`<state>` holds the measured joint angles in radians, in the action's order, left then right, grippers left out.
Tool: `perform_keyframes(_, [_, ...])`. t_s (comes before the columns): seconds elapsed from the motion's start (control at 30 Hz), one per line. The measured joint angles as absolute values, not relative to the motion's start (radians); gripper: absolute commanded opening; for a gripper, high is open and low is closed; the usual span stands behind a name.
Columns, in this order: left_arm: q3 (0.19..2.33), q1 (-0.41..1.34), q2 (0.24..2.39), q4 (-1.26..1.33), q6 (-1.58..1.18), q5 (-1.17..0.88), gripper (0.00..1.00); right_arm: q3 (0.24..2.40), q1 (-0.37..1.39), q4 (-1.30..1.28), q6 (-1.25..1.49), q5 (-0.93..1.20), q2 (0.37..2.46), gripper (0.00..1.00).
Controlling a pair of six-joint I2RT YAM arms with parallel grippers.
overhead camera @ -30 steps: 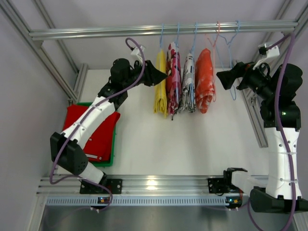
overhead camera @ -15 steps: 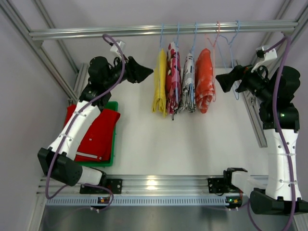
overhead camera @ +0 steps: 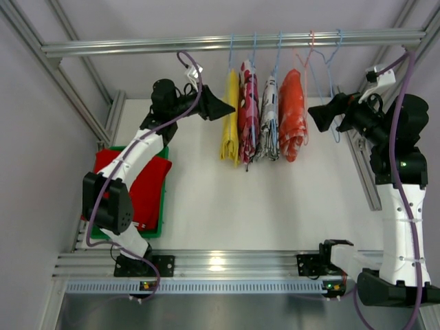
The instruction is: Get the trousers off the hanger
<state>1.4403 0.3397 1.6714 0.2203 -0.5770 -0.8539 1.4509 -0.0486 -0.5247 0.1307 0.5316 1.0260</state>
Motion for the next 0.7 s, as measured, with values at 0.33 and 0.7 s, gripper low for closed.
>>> perform_keyframes(0.33, [1.440, 0.369, 1.679, 0.405, -0.671, -0.879, 0.47, 1.451, -0.048, -0.525, 0.132, 0.531, 1.044, 0.99])
perform_keyframes(0.7, [1.440, 0.374, 1.704, 0.418, -0.713, -0.855, 0.48, 1.454, -0.048, -0.525, 0.133, 0.526, 1.056, 1.00])
